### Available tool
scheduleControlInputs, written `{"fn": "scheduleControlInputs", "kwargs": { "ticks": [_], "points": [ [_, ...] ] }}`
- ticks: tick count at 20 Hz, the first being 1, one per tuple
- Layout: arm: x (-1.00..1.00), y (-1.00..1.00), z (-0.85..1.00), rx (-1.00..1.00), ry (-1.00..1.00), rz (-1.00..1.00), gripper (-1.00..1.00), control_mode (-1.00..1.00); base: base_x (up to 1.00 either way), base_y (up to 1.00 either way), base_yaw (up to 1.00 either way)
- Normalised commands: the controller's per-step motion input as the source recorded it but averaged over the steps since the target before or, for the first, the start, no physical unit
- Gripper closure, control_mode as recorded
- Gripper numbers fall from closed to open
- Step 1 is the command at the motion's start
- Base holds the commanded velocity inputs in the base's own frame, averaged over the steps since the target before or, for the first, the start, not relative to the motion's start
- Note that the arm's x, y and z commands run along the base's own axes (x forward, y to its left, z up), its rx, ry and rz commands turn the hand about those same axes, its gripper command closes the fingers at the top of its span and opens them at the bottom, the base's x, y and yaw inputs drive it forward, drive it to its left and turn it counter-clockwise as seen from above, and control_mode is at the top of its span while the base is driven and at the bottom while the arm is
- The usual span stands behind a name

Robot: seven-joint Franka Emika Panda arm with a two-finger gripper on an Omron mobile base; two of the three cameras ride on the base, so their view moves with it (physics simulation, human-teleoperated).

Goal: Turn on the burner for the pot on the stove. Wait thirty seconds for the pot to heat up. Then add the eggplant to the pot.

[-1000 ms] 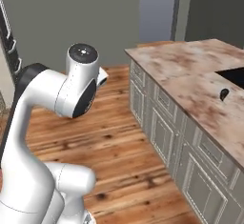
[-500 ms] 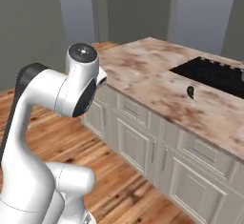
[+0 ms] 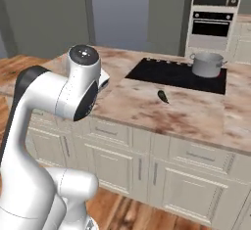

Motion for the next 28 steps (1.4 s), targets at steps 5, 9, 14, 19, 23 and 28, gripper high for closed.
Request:
{"fn": "scheduleControlInputs", "kwargs": {
  "ticks": [5, 9, 14, 19, 23, 28],
  "points": [
    [0.00, 0.00, 0.00, 0.00, 0.00, 0.00, -1.00, 1.00, 1.00, 0.54, -0.68],
    [0.00, 0.00, 0.00, 0.00, 0.00, 0.00, -1.00, 1.00, 0.53, 0.04, -0.37],
    [0.00, 0.00, 0.00, 0.00, 0.00, 0.00, -1.00, 1.00, 0.02, -0.46, 0.10],
    [0.00, 0.00, 0.00, 0.00, 0.00, 0.00, -1.00, 1.00, 0.04, -0.96, 0.23],
    [0.00, 0.00, 0.00, 0.00, 0.00, 0.00, -1.00, 1.00, 0.04, -0.50, 0.16],
    [0.00, 0.00, 0.00, 0.00, 0.00, 0.00, -1.00, 1.00, 0.11, 0.00, 0.00]
  ]
}}
